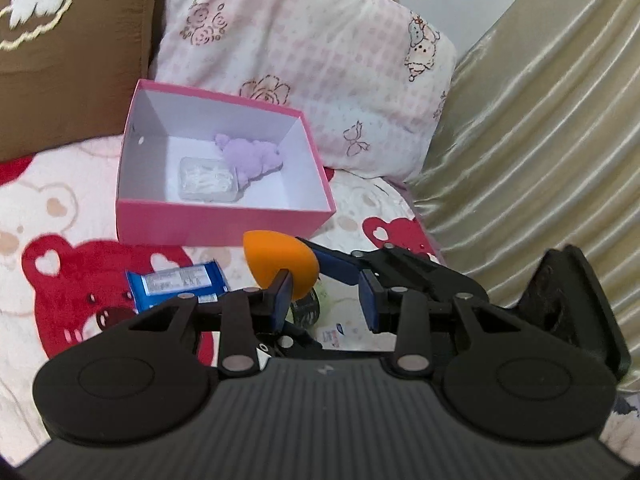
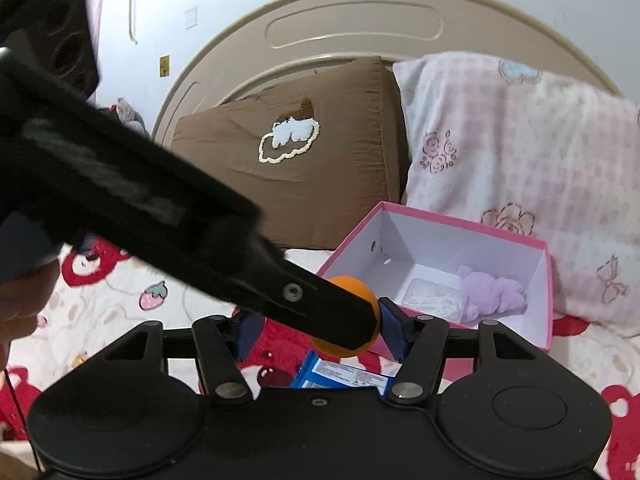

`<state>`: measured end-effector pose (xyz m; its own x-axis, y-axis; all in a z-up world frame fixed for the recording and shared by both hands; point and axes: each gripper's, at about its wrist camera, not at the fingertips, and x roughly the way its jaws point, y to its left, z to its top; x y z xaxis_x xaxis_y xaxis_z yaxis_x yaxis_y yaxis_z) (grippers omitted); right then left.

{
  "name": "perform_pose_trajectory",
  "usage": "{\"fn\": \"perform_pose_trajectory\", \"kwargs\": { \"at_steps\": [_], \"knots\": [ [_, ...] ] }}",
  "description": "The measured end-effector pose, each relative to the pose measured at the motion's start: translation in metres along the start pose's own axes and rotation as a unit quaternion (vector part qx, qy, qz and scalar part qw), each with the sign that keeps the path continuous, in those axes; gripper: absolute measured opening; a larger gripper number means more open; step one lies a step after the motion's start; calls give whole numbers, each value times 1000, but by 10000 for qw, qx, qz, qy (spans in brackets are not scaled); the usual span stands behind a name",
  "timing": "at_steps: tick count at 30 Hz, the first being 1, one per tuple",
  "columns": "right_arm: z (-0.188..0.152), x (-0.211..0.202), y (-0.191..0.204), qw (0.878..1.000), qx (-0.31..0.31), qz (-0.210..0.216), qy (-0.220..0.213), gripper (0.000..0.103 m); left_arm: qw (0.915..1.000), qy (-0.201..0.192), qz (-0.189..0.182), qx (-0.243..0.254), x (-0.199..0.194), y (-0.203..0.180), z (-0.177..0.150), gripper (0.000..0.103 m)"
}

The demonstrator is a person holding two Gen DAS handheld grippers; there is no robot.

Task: Organize objects
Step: 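Lift the orange sponge egg with the right tool and carry it into the pink box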

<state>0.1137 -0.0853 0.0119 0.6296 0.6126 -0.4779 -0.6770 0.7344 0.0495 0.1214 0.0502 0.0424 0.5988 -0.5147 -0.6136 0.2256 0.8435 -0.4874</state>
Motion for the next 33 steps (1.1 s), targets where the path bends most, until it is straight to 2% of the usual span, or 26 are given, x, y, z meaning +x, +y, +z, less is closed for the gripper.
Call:
{"fn": "perform_pose_trajectory", "kwargs": {
  "at_steps": [3, 8, 14, 21, 27, 33],
  "knots": [
    [4, 12, -13, 9994, 300, 164, -13, 64, 10000, 22, 57, 71, 7, -1, 12, 34],
    [9, 29, -32, 9986, 503, 156, 28, 55, 10000, 59, -31, -48, 23, 6, 33, 34],
    [27, 51, -58, 9980, 617, 129, 56, 44, 9998, -165, -89, 90, 36, 6, 60, 34],
    [55, 81, -84, 9975, 686, 134, 66, 43, 9995, -267, -85, -109, 56, 23, 100, 34],
    [63, 115, -115, 9941, 1015, 58, 380, 43, 9974, -541, 59, -469, 69, 53, 116, 34],
    [63, 161, -159, 9796, 1742, 134, 991, 43, 9971, -401, 501, -410, 105, 82, 126, 34]
  ]
}}
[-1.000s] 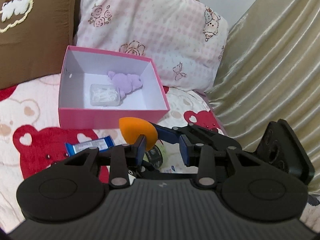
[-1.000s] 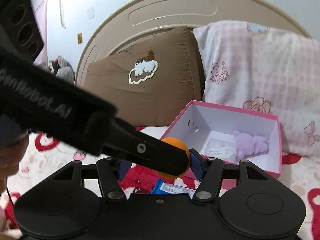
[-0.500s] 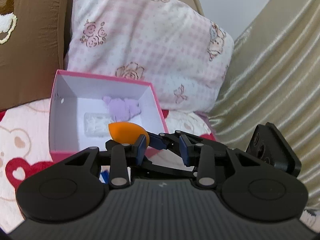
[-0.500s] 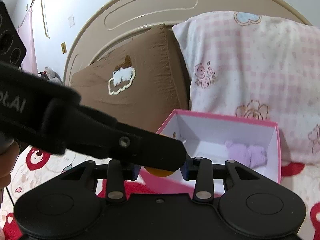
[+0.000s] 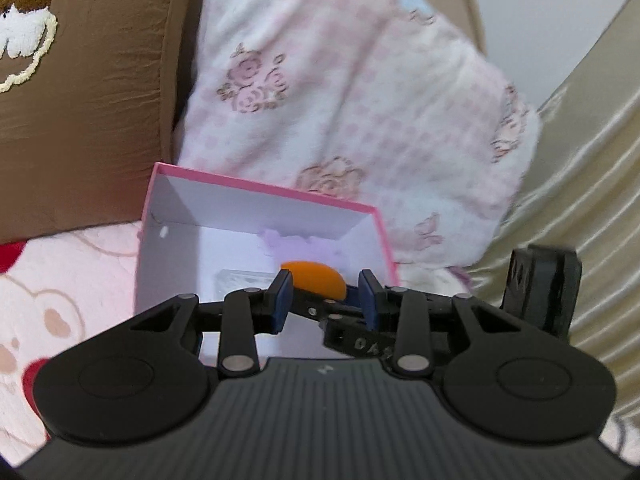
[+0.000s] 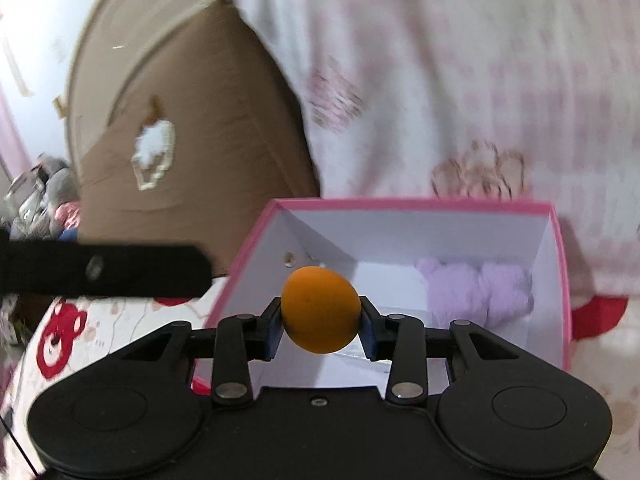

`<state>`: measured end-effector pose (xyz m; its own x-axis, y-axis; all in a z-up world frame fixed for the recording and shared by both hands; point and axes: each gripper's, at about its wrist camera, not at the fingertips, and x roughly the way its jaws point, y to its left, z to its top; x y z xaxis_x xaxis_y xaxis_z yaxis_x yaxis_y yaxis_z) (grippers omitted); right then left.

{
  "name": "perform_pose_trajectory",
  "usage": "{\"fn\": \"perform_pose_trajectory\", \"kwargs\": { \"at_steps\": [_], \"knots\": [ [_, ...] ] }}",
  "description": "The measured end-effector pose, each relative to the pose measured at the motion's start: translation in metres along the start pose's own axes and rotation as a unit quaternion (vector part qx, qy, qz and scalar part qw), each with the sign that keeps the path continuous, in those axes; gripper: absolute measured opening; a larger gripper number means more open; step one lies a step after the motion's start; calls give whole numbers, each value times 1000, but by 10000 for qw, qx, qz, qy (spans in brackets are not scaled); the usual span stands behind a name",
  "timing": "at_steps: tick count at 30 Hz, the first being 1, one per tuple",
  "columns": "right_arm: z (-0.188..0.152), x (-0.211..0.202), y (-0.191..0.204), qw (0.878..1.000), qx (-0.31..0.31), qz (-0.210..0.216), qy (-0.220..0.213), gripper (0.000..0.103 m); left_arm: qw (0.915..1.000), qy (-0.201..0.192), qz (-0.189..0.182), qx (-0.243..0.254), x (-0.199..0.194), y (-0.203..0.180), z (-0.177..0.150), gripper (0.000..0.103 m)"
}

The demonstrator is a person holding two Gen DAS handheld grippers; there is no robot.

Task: Organize objects
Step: 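Lift the orange sponge egg with the right tool and carry it into the pink box, then open the right tool to drop the sponge egg and withdraw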

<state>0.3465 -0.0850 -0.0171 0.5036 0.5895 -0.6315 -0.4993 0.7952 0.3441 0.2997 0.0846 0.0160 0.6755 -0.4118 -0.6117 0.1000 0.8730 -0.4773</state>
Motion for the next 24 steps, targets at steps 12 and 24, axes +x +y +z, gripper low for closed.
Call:
{"fn": "perform_pose_trajectory", "kwargs": {
  "at_steps": [12, 24],
  "knots": [
    [7, 79, -32, 9953, 298, -489, 783, 43, 9990, 36, 348, -284, 56, 44, -1, 34],
    [23, 108, -43, 9908, 281, -998, 866, 46, 9983, 13, 318, -498, 71, 69, -3, 38]
  ]
}}
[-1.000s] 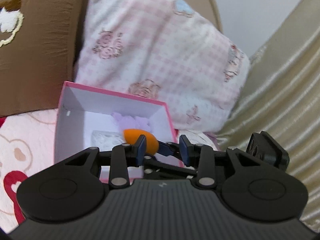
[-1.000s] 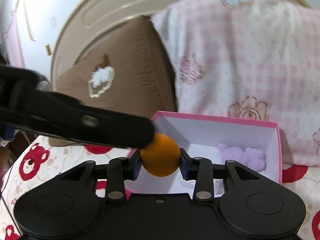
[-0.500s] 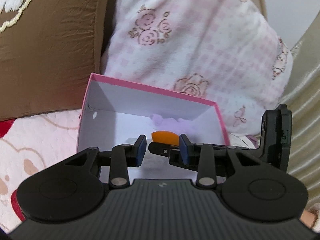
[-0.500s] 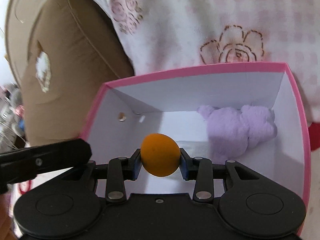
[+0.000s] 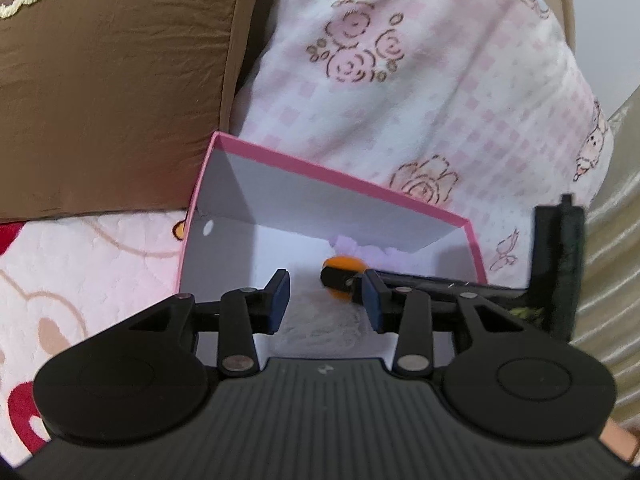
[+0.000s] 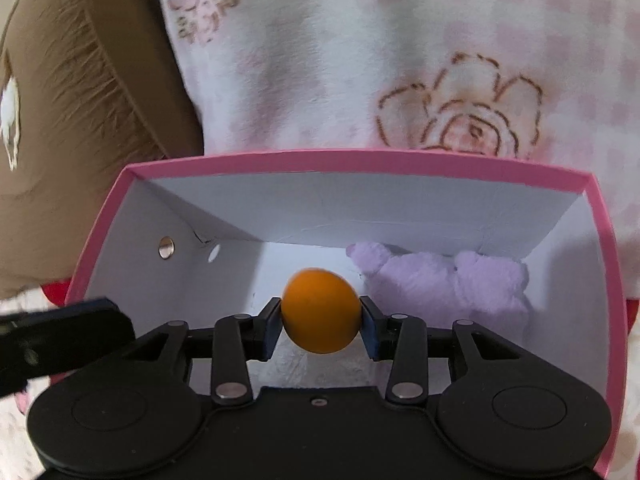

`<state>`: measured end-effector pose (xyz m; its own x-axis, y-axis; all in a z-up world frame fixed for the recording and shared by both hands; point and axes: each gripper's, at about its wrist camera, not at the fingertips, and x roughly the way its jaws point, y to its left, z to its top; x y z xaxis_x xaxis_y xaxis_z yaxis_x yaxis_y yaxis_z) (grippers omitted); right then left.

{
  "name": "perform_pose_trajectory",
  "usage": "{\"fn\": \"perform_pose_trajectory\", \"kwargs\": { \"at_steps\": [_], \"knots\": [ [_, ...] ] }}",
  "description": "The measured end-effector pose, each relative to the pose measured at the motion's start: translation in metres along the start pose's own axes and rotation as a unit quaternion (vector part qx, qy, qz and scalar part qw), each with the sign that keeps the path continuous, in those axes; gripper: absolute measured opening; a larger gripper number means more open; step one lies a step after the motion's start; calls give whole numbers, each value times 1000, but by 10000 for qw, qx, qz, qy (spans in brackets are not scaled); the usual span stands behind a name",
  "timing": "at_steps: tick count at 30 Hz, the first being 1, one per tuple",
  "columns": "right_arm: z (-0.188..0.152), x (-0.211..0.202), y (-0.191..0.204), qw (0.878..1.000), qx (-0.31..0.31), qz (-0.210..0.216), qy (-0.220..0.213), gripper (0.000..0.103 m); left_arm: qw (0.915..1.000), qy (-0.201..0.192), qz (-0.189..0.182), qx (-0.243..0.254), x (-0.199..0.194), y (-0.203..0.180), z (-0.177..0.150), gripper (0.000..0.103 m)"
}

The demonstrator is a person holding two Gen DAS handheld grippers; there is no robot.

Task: Organize objects
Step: 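Open the right tool to drop the sponge egg and withdraw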

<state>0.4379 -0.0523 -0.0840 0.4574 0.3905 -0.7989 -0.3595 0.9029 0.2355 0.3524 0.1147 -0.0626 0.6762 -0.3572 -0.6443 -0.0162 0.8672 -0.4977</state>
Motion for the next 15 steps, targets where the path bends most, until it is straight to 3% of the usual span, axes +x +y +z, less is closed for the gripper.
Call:
{"fn": "perform_pose_trajectory", "kwargs": {
  "at_steps": [8, 15],
  "knots": [
    [-4, -23, -14, 9997, 173, 97, -168, 48, 9999, 78, 61, 99, -5, -2, -7, 39],
    [-25, -61, -8, 9988, -346, 143, -307, 48, 9990, 130, 233, 355, -24, -15, -11, 40]
  ]
}}
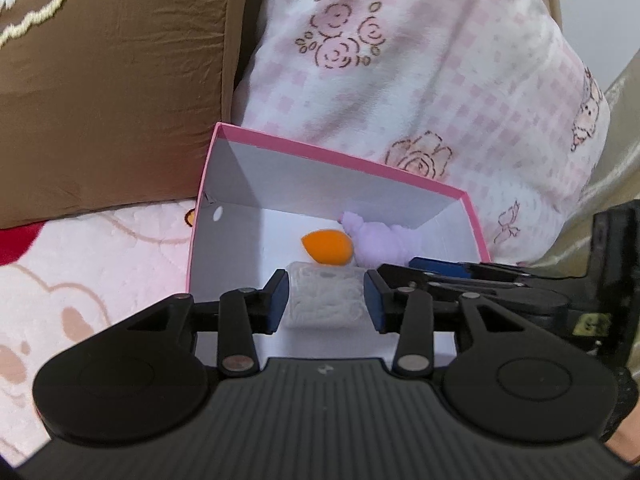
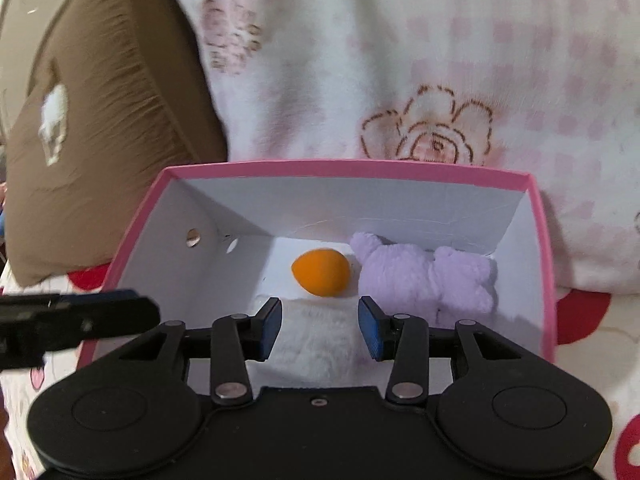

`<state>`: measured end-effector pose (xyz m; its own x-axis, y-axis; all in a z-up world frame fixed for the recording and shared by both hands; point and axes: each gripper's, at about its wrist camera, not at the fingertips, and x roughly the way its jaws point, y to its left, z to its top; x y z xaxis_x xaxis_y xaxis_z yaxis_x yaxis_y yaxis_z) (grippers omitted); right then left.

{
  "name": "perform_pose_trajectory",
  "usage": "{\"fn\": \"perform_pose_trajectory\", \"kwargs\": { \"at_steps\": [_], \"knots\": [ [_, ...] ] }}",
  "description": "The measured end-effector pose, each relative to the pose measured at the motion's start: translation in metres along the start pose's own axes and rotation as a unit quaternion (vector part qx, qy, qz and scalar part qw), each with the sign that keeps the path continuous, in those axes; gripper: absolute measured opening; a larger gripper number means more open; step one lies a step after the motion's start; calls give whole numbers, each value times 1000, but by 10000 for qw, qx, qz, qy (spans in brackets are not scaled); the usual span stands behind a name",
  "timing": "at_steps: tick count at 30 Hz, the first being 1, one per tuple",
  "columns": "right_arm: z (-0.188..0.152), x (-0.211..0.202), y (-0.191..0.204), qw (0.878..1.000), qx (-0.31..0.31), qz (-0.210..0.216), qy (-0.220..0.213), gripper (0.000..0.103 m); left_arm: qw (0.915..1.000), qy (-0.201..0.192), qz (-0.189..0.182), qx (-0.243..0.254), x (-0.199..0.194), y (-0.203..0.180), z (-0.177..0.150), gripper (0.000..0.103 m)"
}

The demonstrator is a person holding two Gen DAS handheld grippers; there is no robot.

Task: Organize objects
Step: 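Open the right tool to drop the sponge egg and withdraw, then move the right tool toward the green yarn ball on the blanket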

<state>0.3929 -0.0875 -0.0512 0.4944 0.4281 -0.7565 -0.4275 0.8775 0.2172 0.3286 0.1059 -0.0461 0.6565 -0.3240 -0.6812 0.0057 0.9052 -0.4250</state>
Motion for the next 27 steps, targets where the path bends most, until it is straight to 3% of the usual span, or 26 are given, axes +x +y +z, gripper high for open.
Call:
{"fn": "perform_pose_trajectory", "kwargs": {
  "at_steps": [11, 17, 19, 24, 27],
  "knots": [
    [-8, -74, 28, 9973, -712, 61, -184, 48, 9988, -92, 170, 448, -67, -43, 1, 42],
    [-20, -126, 49, 9941, -1059, 56, -240, 50, 9970, 46, 351, 692, -111, -68, -4, 48],
    [-25, -137, 56, 9929, -1172, 45, -218, 53, 9966, 74, 334, 748, -124, -75, -8, 50],
    [-45, -168, 68, 9905, -1352, -51, -265, 76, 9958, 275, 324, 807, -157, -88, -26, 61],
    [-58, -186, 75, 9895, -1431, 62, -182, 78, 9932, 398, 350, 1035, -177, -96, -40, 65]
  ]
}}
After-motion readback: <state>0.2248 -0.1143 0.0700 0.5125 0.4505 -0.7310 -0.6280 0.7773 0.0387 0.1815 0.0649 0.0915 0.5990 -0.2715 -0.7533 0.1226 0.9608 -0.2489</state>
